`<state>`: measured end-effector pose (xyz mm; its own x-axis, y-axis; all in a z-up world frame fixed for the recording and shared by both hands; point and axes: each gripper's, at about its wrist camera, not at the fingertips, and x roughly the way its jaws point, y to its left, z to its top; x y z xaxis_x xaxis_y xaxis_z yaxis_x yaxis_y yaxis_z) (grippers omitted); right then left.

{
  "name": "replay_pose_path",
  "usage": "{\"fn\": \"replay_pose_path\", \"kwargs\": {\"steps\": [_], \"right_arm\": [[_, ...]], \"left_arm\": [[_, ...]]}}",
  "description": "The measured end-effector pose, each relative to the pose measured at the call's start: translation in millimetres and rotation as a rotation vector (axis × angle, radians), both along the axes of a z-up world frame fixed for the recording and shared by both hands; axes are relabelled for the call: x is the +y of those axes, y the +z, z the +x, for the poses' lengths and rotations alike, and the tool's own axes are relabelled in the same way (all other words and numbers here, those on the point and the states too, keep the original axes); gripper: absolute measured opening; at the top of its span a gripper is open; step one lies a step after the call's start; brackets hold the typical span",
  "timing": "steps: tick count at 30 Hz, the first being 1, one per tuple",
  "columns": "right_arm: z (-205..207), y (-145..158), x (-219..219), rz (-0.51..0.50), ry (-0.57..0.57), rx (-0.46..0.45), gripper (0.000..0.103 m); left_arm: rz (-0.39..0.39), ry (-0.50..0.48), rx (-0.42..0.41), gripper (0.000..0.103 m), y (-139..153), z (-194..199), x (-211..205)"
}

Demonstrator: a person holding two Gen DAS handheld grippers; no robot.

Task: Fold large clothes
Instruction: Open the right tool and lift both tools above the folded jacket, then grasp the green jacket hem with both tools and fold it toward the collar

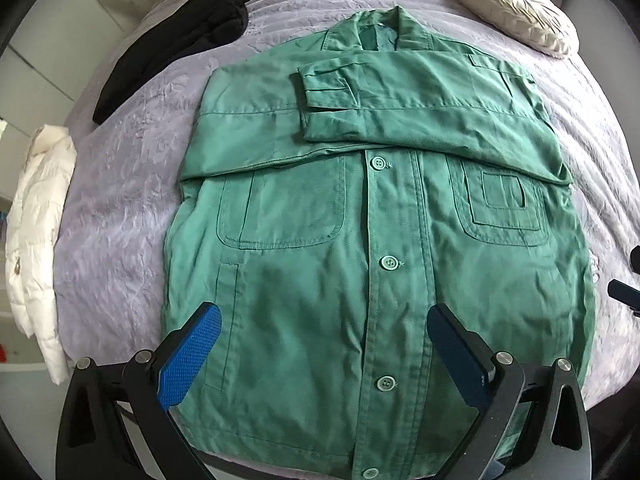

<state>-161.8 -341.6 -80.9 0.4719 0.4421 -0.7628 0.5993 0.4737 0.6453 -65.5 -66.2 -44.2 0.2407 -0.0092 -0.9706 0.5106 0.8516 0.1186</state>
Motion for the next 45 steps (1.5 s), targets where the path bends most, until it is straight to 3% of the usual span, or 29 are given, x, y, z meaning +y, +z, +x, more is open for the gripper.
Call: {"fn": "replay_pose_path", "kwargs": {"steps": [5,14,19,29,33,36,41,45], "right_arm": [[-6,-5,9,0.012,-0.038,0.030,0.103],[-17,-15,51,-0.056,-0.048,0.128,0.103],[-33,-15,81,-0.032,-0.090,0.071,0.103],[-54,-7,120,0.045,-0.119,-0.040,0.103],[-69,-3,115,-0.009,-0.126,0.043,0.103],[-95,1,100,-0.044,-0.191,0.077,0.103],[-135,-3,82,-0.119,-0.261,0.159,0.103],[-159,-29,82,-0.038,-0.278,0.196,0.103]], "left_arm": [[0.008,-0.033,-0.013,0.103,-3,0,7],[0.011,-0.074,0.046,0.103,-34,-7,44],[0.009,-0.060,0.077,0.103,-43,-12,80],[-0.042,0.074,0.185,0.103,-64,-8,177],[-0.085,0.120,0.208,0.103,-68,-1,207],[-0.104,0.126,0.232,0.103,-75,2,223],[-0.126,0.102,0.341,0.103,-100,-2,236],[-0.132,0.081,0.399,0.103,-119,-8,237]]}}
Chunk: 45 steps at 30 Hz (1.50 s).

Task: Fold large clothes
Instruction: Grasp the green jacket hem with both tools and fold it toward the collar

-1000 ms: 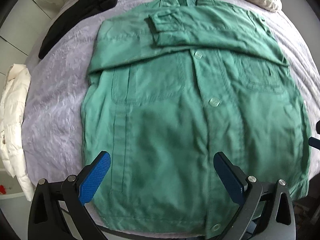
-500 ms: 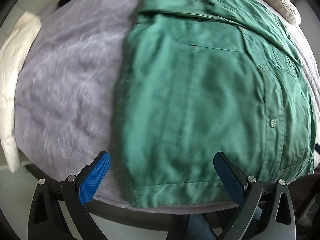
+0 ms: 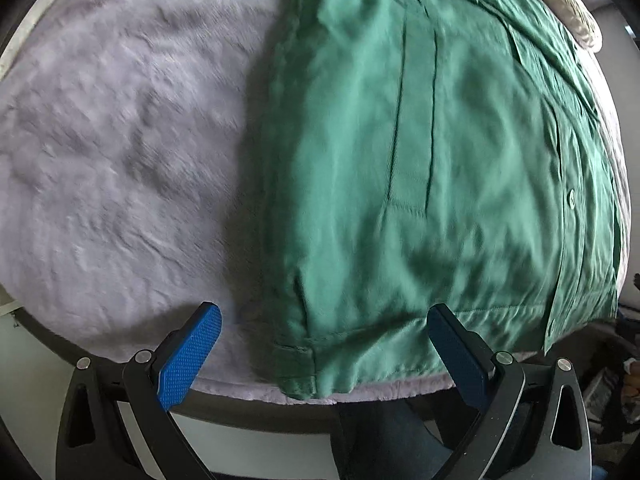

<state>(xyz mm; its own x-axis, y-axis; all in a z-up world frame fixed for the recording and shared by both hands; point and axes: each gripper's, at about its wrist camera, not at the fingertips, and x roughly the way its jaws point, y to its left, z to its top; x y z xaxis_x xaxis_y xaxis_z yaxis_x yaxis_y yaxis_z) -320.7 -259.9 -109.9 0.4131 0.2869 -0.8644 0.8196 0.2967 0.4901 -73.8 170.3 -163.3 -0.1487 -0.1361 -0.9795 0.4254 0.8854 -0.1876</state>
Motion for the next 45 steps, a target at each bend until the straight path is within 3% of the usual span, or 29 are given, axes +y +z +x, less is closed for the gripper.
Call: {"fn": "replay_pose_path", "kwargs": {"steps": [5,10,14,16,17,18,19,20,22,23,28,34,39,45], "right_arm": [[9,-25,18,0.120,0.003,-0.066,0.103],[43,-4,31,0.139,0.043,-0.276,0.103],[52,-1,35,0.131,0.063,-0.265,0.103],[51,-8,37,0.136,0.041,-0.223,0.103],[50,-11,37,0.143,0.021,-0.207,0.100],[46,-14,37,0.153,-0.003,-0.198,0.097],[40,-19,37,0.170,-0.036,-0.180,0.079],[37,-22,37,0.176,-0.054,-0.157,0.046],[31,-30,33,0.197,-0.076,-0.122,0.018],[29,-31,31,0.213,-0.089,-0.142,0.013],[40,-1,15,0.300,-0.114,-0.403,0.009],[111,42,-30,0.327,-0.043,-0.570,0.009],[198,61,-84,0.289,0.057,-0.625,0.009],[291,54,-151,0.200,0.034,-0.577,0.009]], "left_arm": [[-0.018,-0.030,0.012,0.103,-10,-5,-6],[-0.026,-0.035,0.017,0.103,-22,-5,-17],[-0.036,-0.043,-0.002,0.102,-21,-6,-27],[-0.051,-0.059,-0.005,0.086,-19,-6,-32],[-0.058,-0.078,-0.004,0.074,-13,-7,-33],[-0.061,-0.095,-0.010,0.056,-10,-6,-36],[-0.068,-0.111,-0.014,0.044,-7,-6,-38],[-0.093,-0.114,0.009,0.028,-4,-4,-41],[-0.136,-0.085,0.046,0.024,4,6,-41],[-0.168,-0.066,0.065,0.023,9,11,-40],[-0.345,0.043,0.092,0.023,51,32,-41],[-0.455,0.202,-0.012,0.023,105,88,-69],[-0.503,0.261,-0.155,0.023,130,167,-106],[-0.439,0.284,-0.266,0.023,121,260,-154]]}}
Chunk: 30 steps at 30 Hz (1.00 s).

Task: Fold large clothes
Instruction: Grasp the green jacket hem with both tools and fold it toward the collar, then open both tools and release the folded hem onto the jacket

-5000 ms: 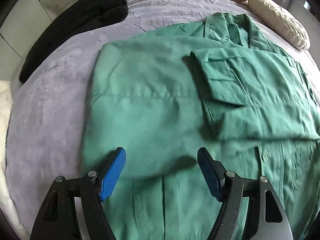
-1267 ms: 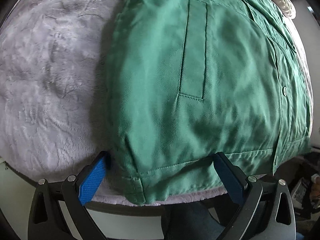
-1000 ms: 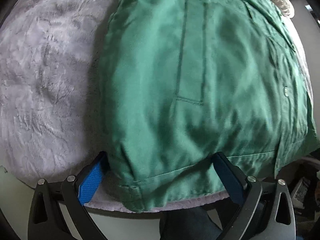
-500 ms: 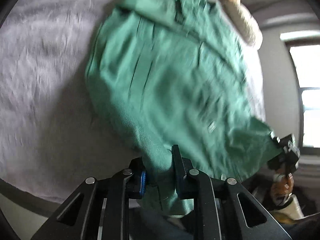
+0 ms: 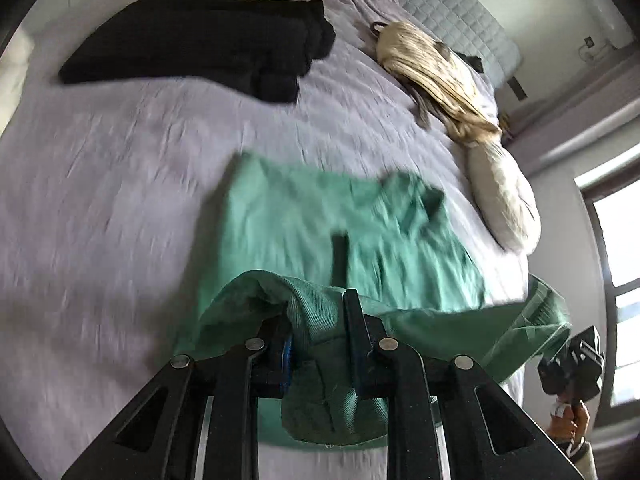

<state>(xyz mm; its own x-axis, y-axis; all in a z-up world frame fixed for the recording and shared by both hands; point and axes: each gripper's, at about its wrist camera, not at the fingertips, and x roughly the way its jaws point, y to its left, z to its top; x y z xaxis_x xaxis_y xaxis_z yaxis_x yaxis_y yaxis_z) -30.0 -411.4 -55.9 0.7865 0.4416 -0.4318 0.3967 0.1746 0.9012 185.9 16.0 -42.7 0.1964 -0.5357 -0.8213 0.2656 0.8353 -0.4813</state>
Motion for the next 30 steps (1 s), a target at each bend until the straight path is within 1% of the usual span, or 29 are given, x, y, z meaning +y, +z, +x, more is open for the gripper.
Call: {"fn": "replay_pose_path", "kwargs": {"steps": [1,3,4,5,7,8,9,10,12,13,14,15,16,17,19,21,22,24,25,27,28,29,30], "right_arm": [[16,-10,-9,-0.007,-0.012,0.034,0.009],[37,-27,-18,-0.019,-0.033,0.090,0.009],[49,-38,-22,-0.020,-0.045,0.115,0.009],[55,-45,-24,-0.023,-0.049,0.127,0.009],[71,-61,-26,-0.037,-0.053,0.178,0.009],[76,-67,-27,-0.038,-0.058,0.191,0.011],[80,-72,-27,-0.034,-0.066,0.200,0.013],[79,-75,-30,-0.029,-0.076,0.210,0.013],[79,-80,-34,-0.012,-0.091,0.217,0.014],[81,-81,-35,-0.007,-0.087,0.222,0.017],[83,-80,-37,-0.008,-0.080,0.228,0.024],[83,-76,-39,-0.022,-0.074,0.226,0.032],[82,-70,-42,-0.047,-0.073,0.215,0.064],[81,-63,-45,-0.078,-0.074,0.205,0.086],[75,-43,-51,-0.177,-0.081,0.187,0.088],[73,-34,-56,-0.247,-0.064,0.213,0.088],[72,-32,-58,-0.298,-0.051,0.255,0.088],[73,-34,-58,-0.369,-0.024,0.322,0.088],[74,-39,-58,-0.394,-0.010,0.358,0.087],[74,-51,-56,-0.399,0.005,0.399,0.084],[75,-57,-54,-0.396,0.013,0.405,0.081],[76,-62,-53,-0.400,0.024,0.415,0.074],[77,-67,-51,-0.413,0.041,0.434,0.064]], "left_arm": [[0.023,-0.005,-0.003,0.023,-7,19,-12],[0.089,-0.025,-0.018,0.023,-21,36,-24],[0.124,-0.050,-0.013,0.023,-32,48,-36],[0.146,-0.061,-0.007,0.023,-38,51,-43],[0.214,-0.088,-0.012,0.023,-52,57,-55],[0.237,-0.101,-0.018,0.024,-56,59,-59],[0.248,-0.108,-0.012,0.027,-58,61,-60],[0.247,-0.111,0.006,0.027,-61,64,-60],[0.220,-0.096,0.063,0.027,-63,70,-52],[0.200,-0.082,0.080,0.029,-61,72,-47],[0.189,-0.071,0.077,0.037,-55,72,-42],[0.195,-0.057,0.052,0.059,-49,71,-38],[0.228,-0.025,-0.016,0.072,-38,69,-32],[0.240,-0.005,-0.067,0.090,-29,67,-28],[0.239,0.009,-0.147,0.091,-14,64,-22],[0.281,0.007,-0.169,0.091,-14,66,-22],[0.310,-0.001,-0.171,0.091,-18,66,-24],[0.351,-0.017,-0.155,0.091,-30,66,-28],[0.371,-0.030,-0.139,0.091,-41,64,-32],[0.396,-0.044,-0.119,0.091,-55,62,-38],[0.420,-0.050,-0.108,0.091,-66,60,-42],[0.442,-0.055,-0.102,0.091,-73,58,-46],[0.465,-0.058,-0.095,0.091,-81,57,-48]]}}
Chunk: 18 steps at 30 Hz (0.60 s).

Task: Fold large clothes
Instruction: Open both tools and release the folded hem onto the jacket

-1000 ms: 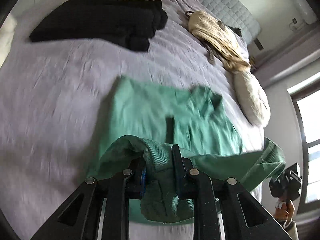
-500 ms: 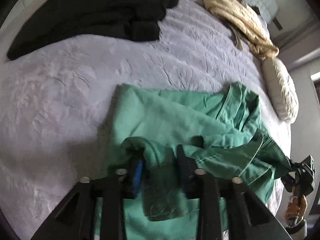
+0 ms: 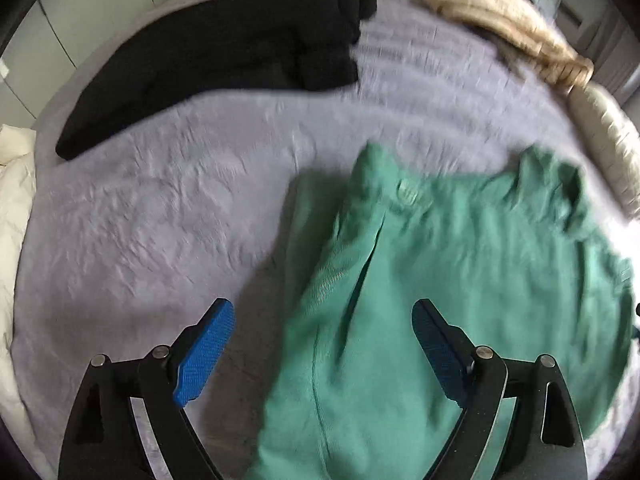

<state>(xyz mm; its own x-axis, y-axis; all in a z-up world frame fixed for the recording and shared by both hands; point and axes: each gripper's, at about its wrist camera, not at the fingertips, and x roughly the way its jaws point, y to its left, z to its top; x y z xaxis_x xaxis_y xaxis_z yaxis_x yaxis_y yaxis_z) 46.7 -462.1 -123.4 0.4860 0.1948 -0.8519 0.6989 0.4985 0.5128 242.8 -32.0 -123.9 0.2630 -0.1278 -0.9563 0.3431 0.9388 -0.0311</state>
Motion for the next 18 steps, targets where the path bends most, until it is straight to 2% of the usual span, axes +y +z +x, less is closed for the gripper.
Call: {"fn": "replay_pose_path", "kwargs": {"steps": [1,2,4,7,9,12,14,15,18], "right_arm": [[3,-5,3,-0.017,0.023,0.030,0.019],[7,-12,6,-0.031,0.043,0.068,0.004],[8,-20,9,-0.060,0.047,0.108,0.004],[2,-32,0,-0.079,0.020,0.142,0.004],[-7,-33,-6,-0.055,-0.024,0.132,0.008],[-20,-14,-3,-0.061,-0.035,0.114,0.029],[-32,5,14,-0.032,-0.022,0.042,0.064],[-36,11,23,-0.014,-0.012,0.008,0.068],[-47,21,77,0.096,0.085,-0.092,0.070]], "left_arm": [[0.027,0.004,0.007,0.091,-11,-2,-1],[0.043,0.006,0.008,0.091,-17,-4,-1],[0.085,0.009,0.007,0.091,-29,-7,3],[0.082,0.012,0.024,0.091,-28,-11,16],[0.068,-0.009,0.016,0.091,-17,-16,27],[0.021,-0.065,0.023,0.091,1,-29,46],[-0.013,-0.085,0.054,0.091,6,-39,58],[-0.028,-0.089,0.073,0.091,5,-43,63],[-0.062,-0.097,0.126,0.091,-2,-56,76]]}}
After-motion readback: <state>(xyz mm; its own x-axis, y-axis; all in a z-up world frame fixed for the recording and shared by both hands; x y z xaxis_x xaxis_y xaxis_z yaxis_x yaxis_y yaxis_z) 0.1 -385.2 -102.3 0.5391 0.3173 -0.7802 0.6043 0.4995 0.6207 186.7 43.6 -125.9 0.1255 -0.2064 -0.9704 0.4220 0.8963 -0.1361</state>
